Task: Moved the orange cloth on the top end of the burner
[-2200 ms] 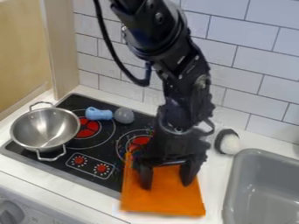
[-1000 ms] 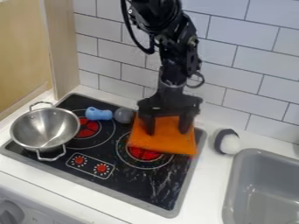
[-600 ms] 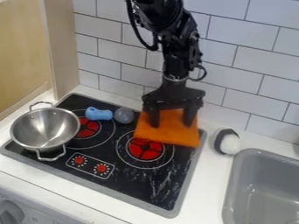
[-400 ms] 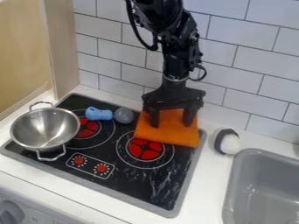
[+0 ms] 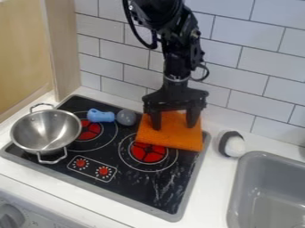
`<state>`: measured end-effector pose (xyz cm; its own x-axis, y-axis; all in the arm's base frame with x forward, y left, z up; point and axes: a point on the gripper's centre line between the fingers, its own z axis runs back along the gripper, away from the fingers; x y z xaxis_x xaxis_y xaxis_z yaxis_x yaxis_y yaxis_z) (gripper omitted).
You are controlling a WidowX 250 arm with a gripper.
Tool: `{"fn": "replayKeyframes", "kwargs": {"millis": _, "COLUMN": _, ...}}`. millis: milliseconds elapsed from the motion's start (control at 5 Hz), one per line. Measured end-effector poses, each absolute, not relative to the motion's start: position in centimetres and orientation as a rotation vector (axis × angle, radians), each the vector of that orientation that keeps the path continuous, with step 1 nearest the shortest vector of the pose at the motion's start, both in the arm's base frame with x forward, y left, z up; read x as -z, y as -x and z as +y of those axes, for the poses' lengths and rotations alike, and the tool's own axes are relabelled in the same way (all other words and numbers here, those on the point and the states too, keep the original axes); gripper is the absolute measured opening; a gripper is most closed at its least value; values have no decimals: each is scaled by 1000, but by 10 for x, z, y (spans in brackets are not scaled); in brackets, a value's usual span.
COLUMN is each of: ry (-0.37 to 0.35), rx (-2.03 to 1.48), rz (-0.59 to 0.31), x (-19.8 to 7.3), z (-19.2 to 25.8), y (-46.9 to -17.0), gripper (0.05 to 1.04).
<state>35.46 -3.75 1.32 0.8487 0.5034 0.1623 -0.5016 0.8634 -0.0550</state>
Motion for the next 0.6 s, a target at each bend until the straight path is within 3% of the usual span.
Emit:
{"fn": "replayKeyframes", "kwargs": {"millis": 400, "ry": 7, "rx": -526, "rz": -245, "x": -55, "z": -30, "y": -336, "gripper": 999}}
{"fn": "replayKeyframes", "kwargs": {"millis": 600, "ry": 9, "rx": -533, "rz": -246, "x": -55, "z": -30, "y": -335, "gripper": 999}}
